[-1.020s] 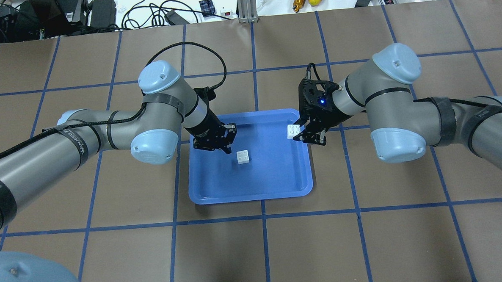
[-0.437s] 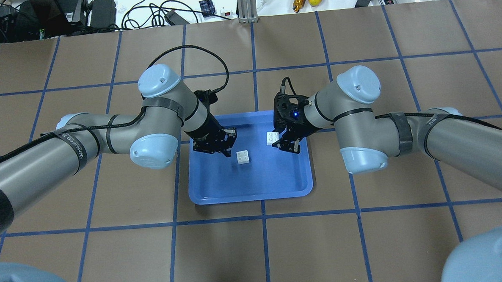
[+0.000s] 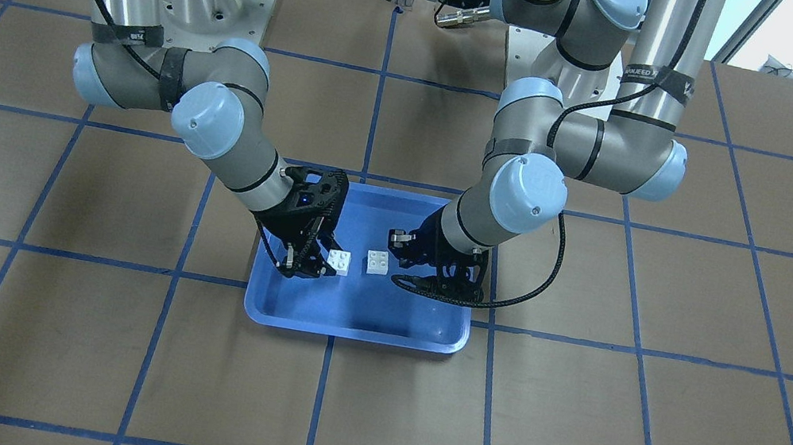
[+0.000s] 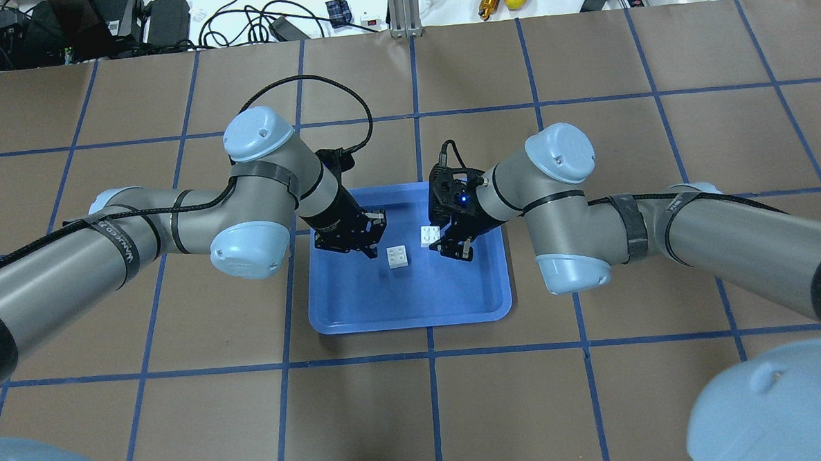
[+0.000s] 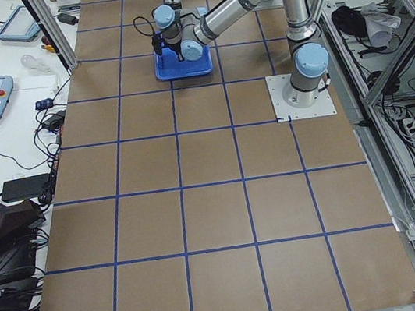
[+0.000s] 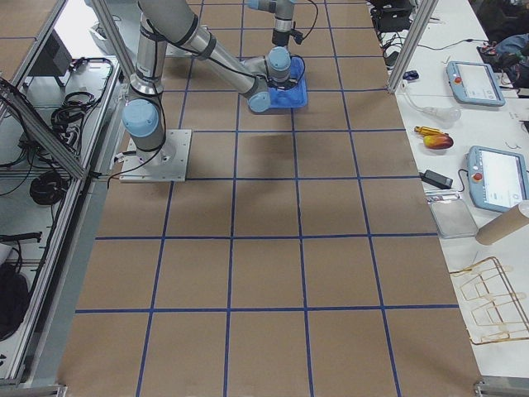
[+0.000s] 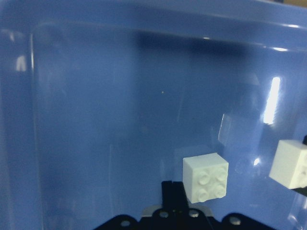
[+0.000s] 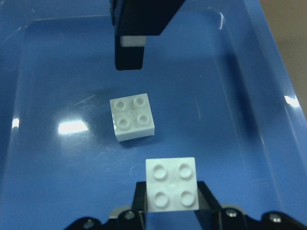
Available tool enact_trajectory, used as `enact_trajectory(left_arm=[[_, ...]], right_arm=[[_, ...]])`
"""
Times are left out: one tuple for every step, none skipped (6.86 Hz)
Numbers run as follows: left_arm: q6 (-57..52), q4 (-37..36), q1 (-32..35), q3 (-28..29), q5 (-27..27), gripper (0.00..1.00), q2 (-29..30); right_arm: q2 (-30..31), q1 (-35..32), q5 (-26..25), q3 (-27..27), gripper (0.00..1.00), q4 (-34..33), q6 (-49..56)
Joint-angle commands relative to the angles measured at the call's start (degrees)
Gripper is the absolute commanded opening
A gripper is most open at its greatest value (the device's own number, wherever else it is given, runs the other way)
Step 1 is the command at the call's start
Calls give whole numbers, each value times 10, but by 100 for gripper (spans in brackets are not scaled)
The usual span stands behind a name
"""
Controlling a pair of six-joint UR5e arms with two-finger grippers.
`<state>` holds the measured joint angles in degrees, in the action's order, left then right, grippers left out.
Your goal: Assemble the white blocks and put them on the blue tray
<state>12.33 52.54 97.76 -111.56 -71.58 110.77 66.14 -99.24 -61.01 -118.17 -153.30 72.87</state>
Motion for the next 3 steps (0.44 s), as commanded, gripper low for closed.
enact_trajectory(left_arm=[[1,-2,0,-3,1,0,0],[1,-2,0,-3,1,0,0],[1,-2,0,-3,1,0,0]], right_arm=[[-4,-9,-1,-1,0,-11,-18],[-11,-16,-1,0,0,-13,-18],[-17,-17,-1,0,0,-14,-18]])
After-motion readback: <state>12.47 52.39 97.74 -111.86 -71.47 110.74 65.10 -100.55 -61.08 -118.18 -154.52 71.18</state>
